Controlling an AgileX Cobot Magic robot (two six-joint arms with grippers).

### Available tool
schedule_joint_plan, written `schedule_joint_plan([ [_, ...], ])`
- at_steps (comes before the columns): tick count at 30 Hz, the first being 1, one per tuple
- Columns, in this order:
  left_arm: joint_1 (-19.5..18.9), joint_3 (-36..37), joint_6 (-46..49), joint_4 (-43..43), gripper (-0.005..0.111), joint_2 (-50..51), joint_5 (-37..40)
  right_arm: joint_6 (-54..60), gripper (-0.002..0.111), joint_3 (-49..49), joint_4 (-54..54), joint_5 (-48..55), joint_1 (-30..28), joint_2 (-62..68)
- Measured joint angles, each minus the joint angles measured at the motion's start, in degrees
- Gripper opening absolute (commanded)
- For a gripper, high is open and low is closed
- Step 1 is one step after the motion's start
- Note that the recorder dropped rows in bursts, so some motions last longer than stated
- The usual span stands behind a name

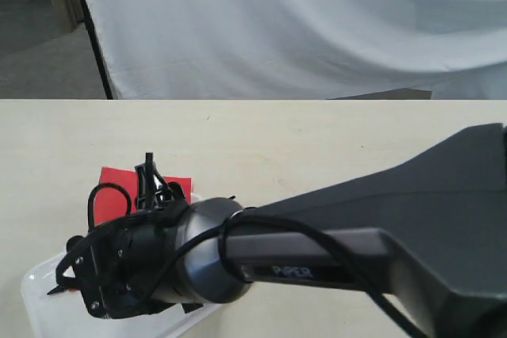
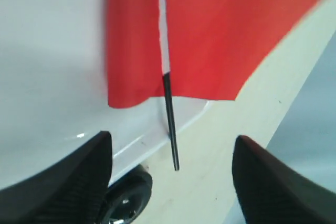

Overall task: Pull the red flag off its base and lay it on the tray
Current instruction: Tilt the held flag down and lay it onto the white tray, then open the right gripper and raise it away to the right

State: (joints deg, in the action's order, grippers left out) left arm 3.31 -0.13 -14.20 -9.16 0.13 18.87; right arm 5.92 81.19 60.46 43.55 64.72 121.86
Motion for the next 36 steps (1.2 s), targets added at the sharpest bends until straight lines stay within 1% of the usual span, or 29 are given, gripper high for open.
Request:
schedule_joint_plan([
  [7, 0.0, 0.0, 0.0, 0.0, 0.000, 0.0, 0.0, 1.2, 0.063, 0.0, -6.3, 1.2, 0.0, -6.2],
  [8, 0.0, 0.0, 0.0, 0.0, 0.000, 0.0, 0.0, 1.4, 0.062, 0.0, -7.6, 1.2, -0.1, -7.2],
  [9, 0.0, 0.0, 0.0, 0.0, 0.000, 0.0, 0.0, 1.5, 0.058, 0.0, -8.8, 1.0, -0.4, -8.0],
  [11, 0.0, 0.0, 0.0, 0.0, 0.000, 0.0, 0.0, 1.6, 0.044, 0.0, -11.8, 0.2, -1.5, -9.9],
  [12, 0.0, 0.0, 0.0, 0.0, 0.000, 0.0, 0.0, 1.6, 0.030, 0.0, -13.3, 0.2, -2.4, -10.8],
  [13, 0.0, 0.0, 0.0, 0.0, 0.000, 0.0, 0.0, 1.6, 0.020, 0.0, -14.7, 0.2, -3.5, -11.6],
  [14, 0.0, 0.0, 0.0, 0.0, 0.000, 0.0, 0.0, 1.6, 0.006, 0.0, -16.0, 0.2, -4.7, -12.2],
  [15, 0.0, 0.0, 0.0, 0.0, 0.000, 0.0, 0.0, 1.6, 0.000, 0.0, -17.7, 0.3, -6.1, -13.0],
  [20, 0.0, 0.0, 0.0, 0.0, 0.000, 0.0, 0.0, 1.6, 0.000, 0.0, -26.8, 0.9, -13.8, -16.4],
  [29, 0.0, 0.0, 0.0, 0.0, 0.000, 0.0, 0.0, 1.1, 0.000, 0.0, -42.8, 2.6, -30.6, -19.9],
  [32, 0.0, 0.0, 0.0, 0.0, 0.000, 0.0, 0.0, -0.2, 0.000, -0.7, -45.9, 3.3, -35.4, -21.0],
  [36, 0.0, 0.0, 0.0, 0.0, 0.000, 0.0, 0.0, -3.1, 0.000, -4.2, -46.8, 3.2, -41.2, -23.8],
])
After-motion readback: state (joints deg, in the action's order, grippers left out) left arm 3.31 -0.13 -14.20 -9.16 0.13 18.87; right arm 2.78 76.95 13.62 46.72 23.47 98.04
